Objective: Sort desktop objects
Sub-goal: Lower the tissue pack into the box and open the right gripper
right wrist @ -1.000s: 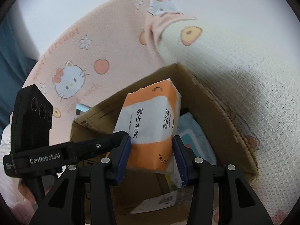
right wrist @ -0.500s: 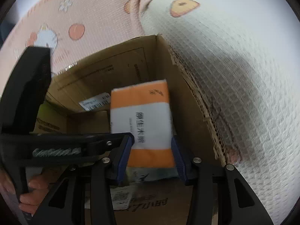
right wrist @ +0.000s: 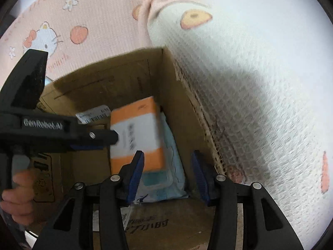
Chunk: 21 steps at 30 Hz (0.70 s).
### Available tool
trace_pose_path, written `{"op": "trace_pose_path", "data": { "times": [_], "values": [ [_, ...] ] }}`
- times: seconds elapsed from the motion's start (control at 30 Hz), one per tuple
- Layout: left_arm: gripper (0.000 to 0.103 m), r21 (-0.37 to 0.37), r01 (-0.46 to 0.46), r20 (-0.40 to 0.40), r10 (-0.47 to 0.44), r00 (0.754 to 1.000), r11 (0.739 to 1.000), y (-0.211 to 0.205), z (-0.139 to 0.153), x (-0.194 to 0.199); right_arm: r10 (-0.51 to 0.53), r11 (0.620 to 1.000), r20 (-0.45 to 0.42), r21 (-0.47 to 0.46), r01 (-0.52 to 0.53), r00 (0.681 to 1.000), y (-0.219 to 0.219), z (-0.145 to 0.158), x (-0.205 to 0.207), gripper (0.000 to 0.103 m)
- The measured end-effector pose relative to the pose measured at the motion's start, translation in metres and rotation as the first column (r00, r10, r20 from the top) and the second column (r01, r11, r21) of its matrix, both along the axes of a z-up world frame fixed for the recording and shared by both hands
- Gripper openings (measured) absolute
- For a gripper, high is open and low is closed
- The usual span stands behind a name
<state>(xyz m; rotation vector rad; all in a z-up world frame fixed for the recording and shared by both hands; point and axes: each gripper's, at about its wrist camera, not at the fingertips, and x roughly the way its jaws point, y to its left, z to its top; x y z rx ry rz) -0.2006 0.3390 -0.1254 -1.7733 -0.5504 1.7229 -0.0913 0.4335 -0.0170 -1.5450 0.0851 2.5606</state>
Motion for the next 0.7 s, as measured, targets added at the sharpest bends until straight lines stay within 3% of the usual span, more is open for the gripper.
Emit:
{"op": "trace_pose_path", "data": {
  "times": [0.1,0.17,0.23,0.37,0.47,0.7],
  "values": [
    [0.036,-0.048,-0.033,-0.018,0.032,0.999,0.998,-0.006,0.002,-0.007,0.019,1.000,-0.009,0.012,-0.019,1.000,-0.004,0.005,-0.006,0.026],
    [0.036,-0.096,-0.020,-0.002,0.019,1.000,0.995,-0.003,-0.004,-0.010,0.043,0.999,0.022,-0.010,-0.043,0.999,-0.009,0.003,-0.016,0.026],
    [0.034,-0.101,-0.029,0.049,0.035,0.998,0.994,-0.007,-0.014,-0.016,0.050,0.998,0.037,-0.048,-0.048,0.998,-0.009,0.001,-0.024,0.025],
    [0.034,-0.135,-0.045,0.067,0.055,0.996,0.990,-0.007,-0.021,-0.017,0.043,0.994,0.122,-0.101,-0.030,0.992,-0.003,-0.012,-0.040,0.025],
    [0.034,-0.130,-0.048,0.118,0.063,0.991,0.990,0.001,-0.030,-0.020,-0.006,1.000,0.194,-0.004,0.007,0.981,0.003,-0.024,-0.049,0.011],
    [0.034,-0.093,-0.036,0.185,0.053,0.981,0.995,0.006,-0.039,-0.024,0.053,0.983,0.333,0.150,-0.109,0.941,-0.017,-0.037,-0.055,0.010]
  ]
}}
